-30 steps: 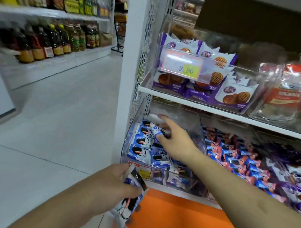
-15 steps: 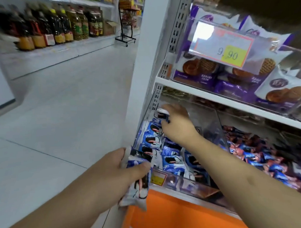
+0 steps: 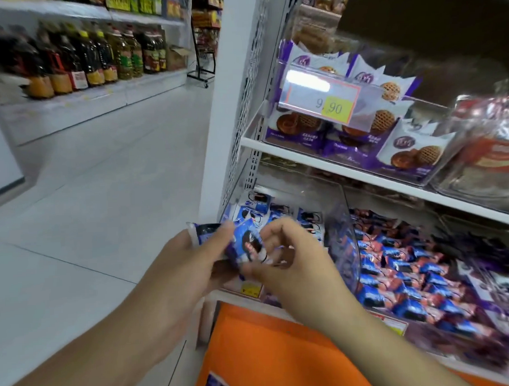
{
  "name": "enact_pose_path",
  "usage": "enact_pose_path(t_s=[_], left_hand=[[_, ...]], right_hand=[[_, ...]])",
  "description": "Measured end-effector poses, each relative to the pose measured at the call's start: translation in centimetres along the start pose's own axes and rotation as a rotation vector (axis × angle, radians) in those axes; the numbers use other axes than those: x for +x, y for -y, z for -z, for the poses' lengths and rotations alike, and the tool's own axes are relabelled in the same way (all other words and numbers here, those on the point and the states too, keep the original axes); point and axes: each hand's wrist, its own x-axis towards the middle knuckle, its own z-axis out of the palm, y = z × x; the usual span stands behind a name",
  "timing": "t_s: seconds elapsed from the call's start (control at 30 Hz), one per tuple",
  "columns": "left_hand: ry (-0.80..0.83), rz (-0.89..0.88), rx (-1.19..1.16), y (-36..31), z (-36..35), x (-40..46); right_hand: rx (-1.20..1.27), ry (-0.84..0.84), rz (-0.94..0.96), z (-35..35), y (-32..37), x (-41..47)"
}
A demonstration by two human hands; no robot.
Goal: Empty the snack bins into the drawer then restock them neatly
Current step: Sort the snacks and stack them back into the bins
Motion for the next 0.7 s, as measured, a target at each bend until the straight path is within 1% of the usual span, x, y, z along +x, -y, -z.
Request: enact_pose_path(t_s=[0.1,0.17,0.2,0.33,0.57,0.7], left_hand=[[-0.116,0.054,-0.029,-0.1,1.4,0.8],[-0.148,0.076,-0.026,-0.2,1.9,1.1],[-0.149,0.089,-0.023,-0.2,1.9,1.2],[-0.114,0.129,-0.024,0.0,1.5,1.6],[-0.093,0.139,-0.013,0.0,1.7,2.2],[-0.081,0.143,0.016,0.0,1.6,2.2]], right_hand=[[-0.183,-0.043,0.036,1.5,-1.3,2.9],[-0.318,0.014,0.041,1.8,-2.5,5.2],[-0.368,0.069,0.030,1.6,-3.1,6.2],[-0.406,0.291,-0.005,0.2,-5.2,8.4],[-0.438,0.424,0.026,0.4,-6.1,9.6],[-0.515,0.443,0.081,0.5,-6.0,9.6]])
